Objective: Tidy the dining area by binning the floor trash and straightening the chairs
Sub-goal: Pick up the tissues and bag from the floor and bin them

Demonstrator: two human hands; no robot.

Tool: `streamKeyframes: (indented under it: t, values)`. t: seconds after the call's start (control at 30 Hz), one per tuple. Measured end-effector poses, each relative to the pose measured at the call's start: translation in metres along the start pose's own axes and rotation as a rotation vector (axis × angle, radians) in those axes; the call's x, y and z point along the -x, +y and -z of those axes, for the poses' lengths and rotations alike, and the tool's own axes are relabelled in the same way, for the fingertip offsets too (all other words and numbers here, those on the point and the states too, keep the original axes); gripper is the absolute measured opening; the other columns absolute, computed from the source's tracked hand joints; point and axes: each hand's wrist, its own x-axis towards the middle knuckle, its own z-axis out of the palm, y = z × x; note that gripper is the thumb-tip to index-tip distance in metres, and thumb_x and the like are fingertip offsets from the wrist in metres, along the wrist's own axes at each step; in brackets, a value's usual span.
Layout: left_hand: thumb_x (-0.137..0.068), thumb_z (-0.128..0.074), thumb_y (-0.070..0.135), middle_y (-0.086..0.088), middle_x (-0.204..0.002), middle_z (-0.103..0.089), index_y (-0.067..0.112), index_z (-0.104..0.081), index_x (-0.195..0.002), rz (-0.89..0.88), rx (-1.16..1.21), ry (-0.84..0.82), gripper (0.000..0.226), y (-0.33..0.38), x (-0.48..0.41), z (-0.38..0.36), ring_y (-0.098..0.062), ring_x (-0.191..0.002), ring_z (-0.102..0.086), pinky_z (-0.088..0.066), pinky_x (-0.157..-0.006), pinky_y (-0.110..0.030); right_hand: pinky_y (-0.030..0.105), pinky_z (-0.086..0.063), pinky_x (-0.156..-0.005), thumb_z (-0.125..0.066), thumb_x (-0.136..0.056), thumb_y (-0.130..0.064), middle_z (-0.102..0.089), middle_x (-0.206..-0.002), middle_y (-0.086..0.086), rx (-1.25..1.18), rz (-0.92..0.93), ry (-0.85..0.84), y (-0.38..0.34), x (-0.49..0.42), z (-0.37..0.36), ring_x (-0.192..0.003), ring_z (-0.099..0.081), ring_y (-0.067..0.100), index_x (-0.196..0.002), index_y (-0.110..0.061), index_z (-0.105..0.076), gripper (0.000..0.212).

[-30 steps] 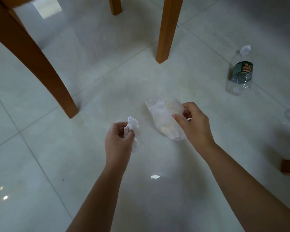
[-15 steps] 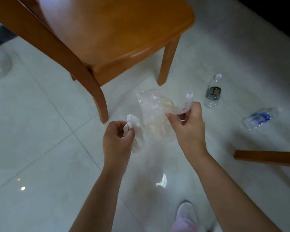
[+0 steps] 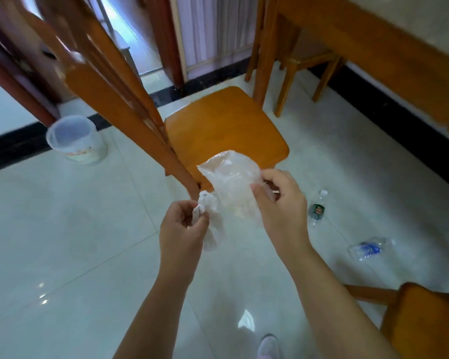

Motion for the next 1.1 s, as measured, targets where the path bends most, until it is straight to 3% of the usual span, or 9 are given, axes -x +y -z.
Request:
streamKeyframes:
  t: [0.13, 0.3, 0.5, 0.67, 0.9, 1.03, 1.1]
  values:
    - [-0.082, -0.064, 0.007, 0.003, -0.076, -0.062, 0.025, -0.056, -0.076, -0.045, 0.002, 0.088, 0.021, 0.059, 0.012, 0.040, -0.009, -0.068, -0.057, -0.046, -0.058, -0.017, 0.008, -0.040, -0.066, -0.058, -0.088, -0.024, -0.057, -0.096, -0.002, 0.129, 0.119, -0.039, -0.073, 0.000, -0.001, -0.086, -0.053, 0.013, -0.099, -0.012, -0.065, 0.018]
    - [-0.082, -0.065, 0.009, -0.003, -0.078, -0.064, 0.019, -0.058, -0.079, -0.050, 0.051, 0.184, 0.013, 0.101, 0.025, 0.099, -0.018, -0.072, -0.059, -0.051, -0.064, -0.032, 0.024, -0.049, -0.076, -0.058, -0.088, -0.029, -0.061, -0.100, 0.000, 0.181, 0.188, -0.157, -0.147, 0.013, -0.018, -0.088, -0.053, 0.012, -0.102, -0.012, -0.065, 0.023]
    - [-0.081, -0.066, 0.010, 0.000, -0.074, -0.062, 0.021, -0.057, -0.075, -0.073, 0.035, 0.274, 0.015, 0.127, 0.033, 0.181, -0.019, -0.070, -0.057, -0.048, -0.063, -0.033, 0.019, -0.045, -0.074, -0.057, -0.088, -0.031, -0.062, -0.103, -0.001, 0.217, 0.203, -0.245, -0.219, 0.041, -0.058, -0.087, -0.052, 0.009, -0.104, -0.016, -0.064, 0.023]
    - [-0.083, -0.064, 0.014, 0.000, -0.074, -0.062, 0.020, -0.056, -0.077, -0.100, -0.026, 0.302, 0.012, 0.137, 0.029, 0.261, -0.016, -0.068, -0.056, -0.046, -0.059, -0.027, 0.004, -0.036, -0.063, -0.059, -0.087, -0.029, -0.057, -0.094, -0.008, 0.258, 0.190, -0.276, -0.269, 0.063, -0.103, -0.079, -0.050, 0.003, -0.099, -0.019, -0.061, 0.015]
    - [-0.084, -0.064, 0.018, 0.004, -0.072, -0.060, 0.020, -0.055, -0.076, -0.118, -0.112, 0.313, 0.013, 0.136, 0.003, 0.349, -0.014, -0.067, -0.055, -0.046, -0.061, -0.028, 0.020, -0.049, -0.069, -0.063, -0.084, -0.029, -0.059, -0.085, -0.008, 0.251, 0.160, -0.281, -0.311, 0.072, -0.174, -0.079, -0.056, 0.009, -0.087, -0.027, -0.051, 0.012]
    - [-0.084, -0.063, 0.019, 0.006, -0.070, -0.059, 0.024, -0.052, -0.073, -0.115, -0.118, 0.336, 0.016, 0.138, -0.032, 0.377, -0.010, -0.065, -0.054, -0.043, -0.056, -0.019, 0.010, -0.039, -0.059, -0.063, -0.084, -0.027, -0.054, -0.078, -0.011, 0.266, 0.171, -0.305, -0.323, 0.052, -0.212, -0.069, -0.052, 0.001, -0.085, -0.026, -0.050, 0.013]
    - [-0.084, -0.063, 0.018, 0.006, -0.069, -0.059, 0.025, -0.052, -0.072, -0.105, -0.109, 0.344, 0.018, 0.140, -0.058, 0.383, -0.009, -0.064, -0.053, -0.043, -0.055, -0.018, 0.012, -0.042, -0.060, -0.064, -0.085, -0.024, -0.057, -0.079, -0.008, 0.265, 0.168, -0.315, -0.326, 0.033, -0.230, -0.070, -0.053, 0.003, -0.085, -0.024, -0.051, 0.012]
